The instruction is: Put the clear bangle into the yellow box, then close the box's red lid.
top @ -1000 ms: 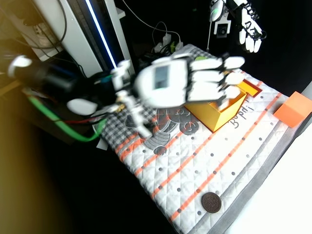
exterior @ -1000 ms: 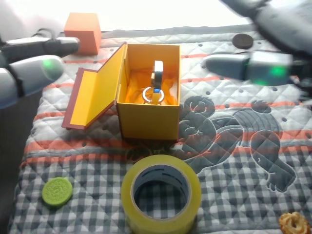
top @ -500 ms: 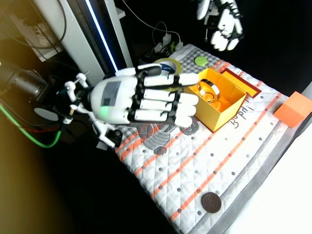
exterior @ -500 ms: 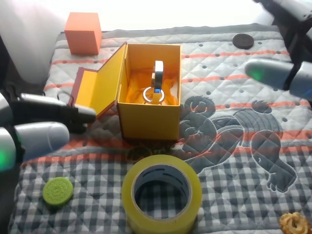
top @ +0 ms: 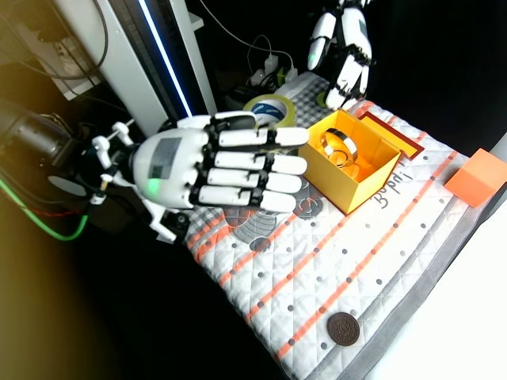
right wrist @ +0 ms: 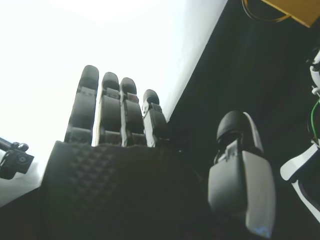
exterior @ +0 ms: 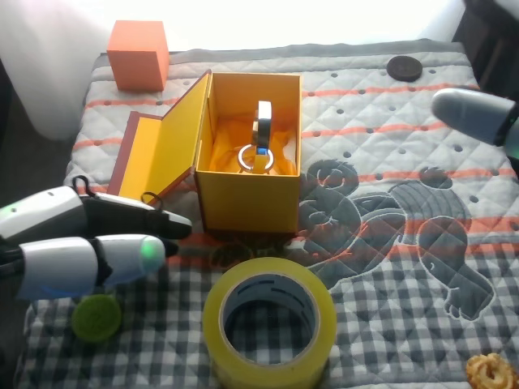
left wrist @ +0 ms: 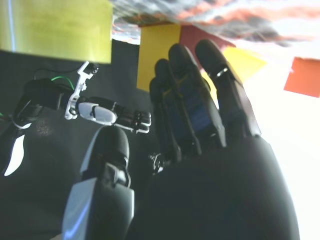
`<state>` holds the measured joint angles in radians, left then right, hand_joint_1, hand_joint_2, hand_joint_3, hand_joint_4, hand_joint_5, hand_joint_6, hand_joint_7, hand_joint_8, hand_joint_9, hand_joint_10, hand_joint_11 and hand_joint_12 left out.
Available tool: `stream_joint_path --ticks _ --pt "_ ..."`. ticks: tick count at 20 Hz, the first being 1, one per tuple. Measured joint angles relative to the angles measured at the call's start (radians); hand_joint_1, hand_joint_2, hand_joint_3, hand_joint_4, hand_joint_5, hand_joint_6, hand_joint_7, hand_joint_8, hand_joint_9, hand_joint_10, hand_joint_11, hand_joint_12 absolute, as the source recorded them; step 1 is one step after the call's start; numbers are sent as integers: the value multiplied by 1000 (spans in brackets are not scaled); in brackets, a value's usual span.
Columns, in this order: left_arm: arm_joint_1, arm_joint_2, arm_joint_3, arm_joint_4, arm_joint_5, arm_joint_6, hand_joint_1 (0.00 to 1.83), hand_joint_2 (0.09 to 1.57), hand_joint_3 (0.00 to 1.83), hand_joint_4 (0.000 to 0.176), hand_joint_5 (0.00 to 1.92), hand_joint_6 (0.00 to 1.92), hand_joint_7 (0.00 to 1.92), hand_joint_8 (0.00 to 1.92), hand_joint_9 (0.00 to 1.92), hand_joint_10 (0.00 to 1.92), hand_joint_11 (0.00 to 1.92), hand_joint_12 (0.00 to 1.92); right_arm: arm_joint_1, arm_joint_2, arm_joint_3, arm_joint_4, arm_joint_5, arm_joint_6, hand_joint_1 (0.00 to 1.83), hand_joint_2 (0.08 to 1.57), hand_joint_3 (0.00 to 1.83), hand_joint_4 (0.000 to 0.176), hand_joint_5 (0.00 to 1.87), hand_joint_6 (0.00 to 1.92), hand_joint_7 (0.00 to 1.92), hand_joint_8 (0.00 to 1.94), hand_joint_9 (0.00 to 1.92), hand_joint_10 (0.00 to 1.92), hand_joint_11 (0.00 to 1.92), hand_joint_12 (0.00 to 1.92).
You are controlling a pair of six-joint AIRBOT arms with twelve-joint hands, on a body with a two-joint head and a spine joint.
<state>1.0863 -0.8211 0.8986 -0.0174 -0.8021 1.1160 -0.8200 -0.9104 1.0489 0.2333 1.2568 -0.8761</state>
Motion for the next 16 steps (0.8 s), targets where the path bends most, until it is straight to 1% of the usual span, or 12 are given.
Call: stream_joint_path --ticks 1,2,3,4,5,6,7,8,10,12,14,16 --pt "0 -9 5 -8 5 0 322 1261 0 0 638 0 772 0 795 3 303 982 -4 0 0 3 3 2 62 1144 0 74 40 0 97 6 35 6 1 74" --pt "0 -19 13 -18 8 0 368 1243 0 0 639 0 803 3 853 15 273 1139 -8 0 0 2 5 7 68 1168 10 71 43 1 119 13 51 12 14 77" --pt "0 -31 20 -39 7 0 391 1237 0 0 637 0 827 3 887 18 250 1232 -9 0 0 2 6 9 65 1176 10 70 44 1 131 14 67 16 30 84" --pt "0 -43 29 -57 3 0 385 1234 0 0 655 7 881 21 939 37 284 1271 -16 -2 -2 2 13 12 66 1170 3 78 48 1 170 9 99 12 41 92" --pt "0 -55 34 -80 -2 0 403 1237 0 0 646 2 919 15 968 40 303 1310 -24 -2 -3 2 15 16 75 1172 2 75 53 2 187 10 108 10 42 94" --pt "0 -61 38 -90 -6 0 357 1249 2 0 600 0 926 8 944 30 243 1396 -31 -2 -3 2 16 21 68 1196 2 73 57 1 237 7 134 7 53 111" --pt "0 -67 41 -108 -17 1 358 1248 0 0 580 0 916 2 947 33 215 1425 -39 -2 -6 10 16 23 64 1189 0 77 56 0 249 6 133 3 44 111" --pt "0 -68 43 -124 -34 0 364 1251 0 0 498 0 887 0 938 32 171 1479 -39 0 -8 16 14 24 67 1198 1 79 58 1 274 14 139 5 34 110" --pt "0 -79 51 -169 -90 2 260 1279 5 0 462 0 842 0 886 13 80 1505 -48 7 -14 29 22 26 83 1161 0 92 81 3 325 6 186 7 40 151" --pt "0 -93 55 -220 -141 2 188 1301 4 0 446 0 862 5 890 17 85 1447 -71 14 -23 45 36 27 74 1137 0 95 80 1 312 0 179 2 22 153" --pt "5 -111 55 -270 -196 3 193 1302 0 0 390 0 863 0 878 14 91 1391 -98 16 -30 59 52 32 86 1133 0 93 88 4 325 5 183 3 27 162" --pt "10 -121 50 -288 -242 2 217 1304 0 0 366 0 847 0 854 4 58 1373 -113 17 -35 84 61 38 77 1126 0 106 97 6 322 2 183 2 38 171"
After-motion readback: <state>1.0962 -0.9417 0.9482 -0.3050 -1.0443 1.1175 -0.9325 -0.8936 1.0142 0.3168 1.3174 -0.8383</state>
